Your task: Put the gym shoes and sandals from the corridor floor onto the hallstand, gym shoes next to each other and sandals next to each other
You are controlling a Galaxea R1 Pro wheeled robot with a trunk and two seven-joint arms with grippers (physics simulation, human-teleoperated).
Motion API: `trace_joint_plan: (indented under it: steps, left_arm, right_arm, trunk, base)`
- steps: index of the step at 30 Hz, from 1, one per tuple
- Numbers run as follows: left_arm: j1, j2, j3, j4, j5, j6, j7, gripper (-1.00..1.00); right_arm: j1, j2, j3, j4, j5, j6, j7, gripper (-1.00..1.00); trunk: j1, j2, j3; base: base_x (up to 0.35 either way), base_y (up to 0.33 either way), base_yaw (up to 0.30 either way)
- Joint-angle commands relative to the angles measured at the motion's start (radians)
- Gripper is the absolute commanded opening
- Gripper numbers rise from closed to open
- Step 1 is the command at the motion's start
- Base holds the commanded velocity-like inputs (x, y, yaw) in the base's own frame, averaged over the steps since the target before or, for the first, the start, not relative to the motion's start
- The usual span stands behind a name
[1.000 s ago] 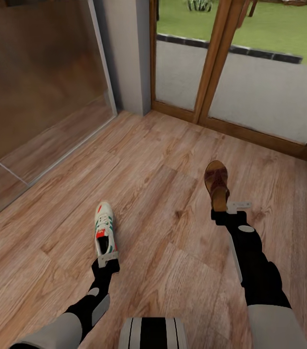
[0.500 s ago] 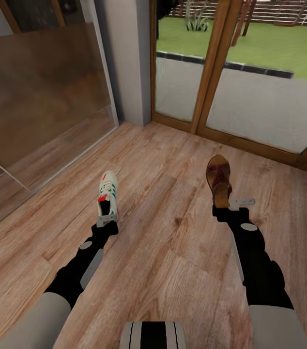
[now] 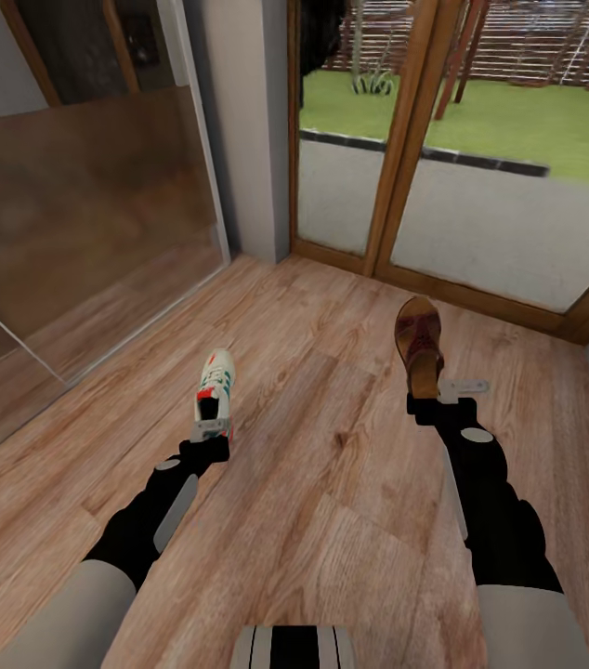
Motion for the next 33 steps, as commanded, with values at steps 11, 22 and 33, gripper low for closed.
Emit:
trace_joint_plan:
  steps: [11,22,33]
  left_arm:
    - [0.000,0.000,-0.004,0.000,0.010,0.007,0.008,-1.00]
    - [0.000,0.000,-0.005,0.000,0.011,0.011,0.008,-1.00]
    - [0.000,0.000,-0.006,0.000,0.012,0.011,0.006,-1.00]
  right_arm:
    - [0.000,0.001,-0.001,0.000,0.000,0.005,-0.001,-1.00]
    - [0.002,0.001,-0.001,0.000,-0.001,0.005,-0.001,-1.00]
    - [0.002,0.001,-0.001,0.000,-0.001,0.005,-0.001,-1.00]
  trunk:
    - [-0.005,0.002,0.059]
    - [-0.010,0.005,0.120]
    - [-0.015,0.008,0.180]
  base:
    - [0.000,0.000,0.000]
    - [0.000,0.000,0.000]
    - [0.000,0.000,0.000]
